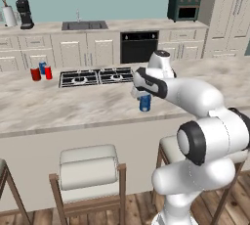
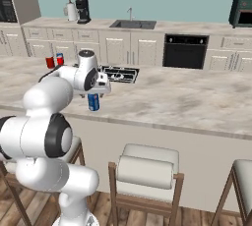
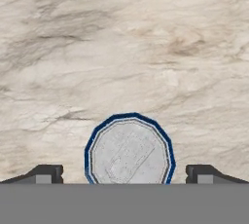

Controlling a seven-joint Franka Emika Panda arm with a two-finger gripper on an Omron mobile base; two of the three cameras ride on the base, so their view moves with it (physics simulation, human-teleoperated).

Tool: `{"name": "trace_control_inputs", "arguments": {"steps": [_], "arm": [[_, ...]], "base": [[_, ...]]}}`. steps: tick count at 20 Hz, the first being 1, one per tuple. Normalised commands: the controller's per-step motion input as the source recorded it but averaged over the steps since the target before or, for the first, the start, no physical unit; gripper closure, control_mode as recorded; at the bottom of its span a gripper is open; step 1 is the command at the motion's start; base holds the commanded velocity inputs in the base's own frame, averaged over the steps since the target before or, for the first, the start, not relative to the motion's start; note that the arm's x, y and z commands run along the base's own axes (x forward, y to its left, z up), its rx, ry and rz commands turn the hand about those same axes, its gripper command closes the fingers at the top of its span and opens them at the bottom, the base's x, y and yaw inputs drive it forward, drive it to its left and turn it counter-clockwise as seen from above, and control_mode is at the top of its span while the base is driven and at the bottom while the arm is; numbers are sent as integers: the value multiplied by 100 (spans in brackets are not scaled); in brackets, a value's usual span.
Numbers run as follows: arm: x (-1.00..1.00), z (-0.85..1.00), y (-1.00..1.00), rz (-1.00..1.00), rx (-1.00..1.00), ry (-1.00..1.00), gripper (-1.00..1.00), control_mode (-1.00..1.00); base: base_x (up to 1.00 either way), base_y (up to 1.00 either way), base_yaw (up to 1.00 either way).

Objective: Four empty soda cans are scattered around the kitchen. Gather all the cans and cluster them next to the stove for recycling.

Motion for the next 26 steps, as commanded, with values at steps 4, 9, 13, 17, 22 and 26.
{"name": "trace_control_inputs", "arguments": {"steps": [4,9,13,17,22,26], "arm": [[9,-10,3,3,0,0,-100,-100],[1,-4,0,2,0,0,-100,-100],[0,-4,0,1,0,1,-100,-100],[2,-6,3,2,0,0,100,-100],[0,-7,2,3,0,2,100,-100],[0,-4,0,4,0,0,100,-100]], "base": [[0,0,0],[0,0,0],[0,0,0],[0,0,0],[0,0,0],[0,0,0]]}}
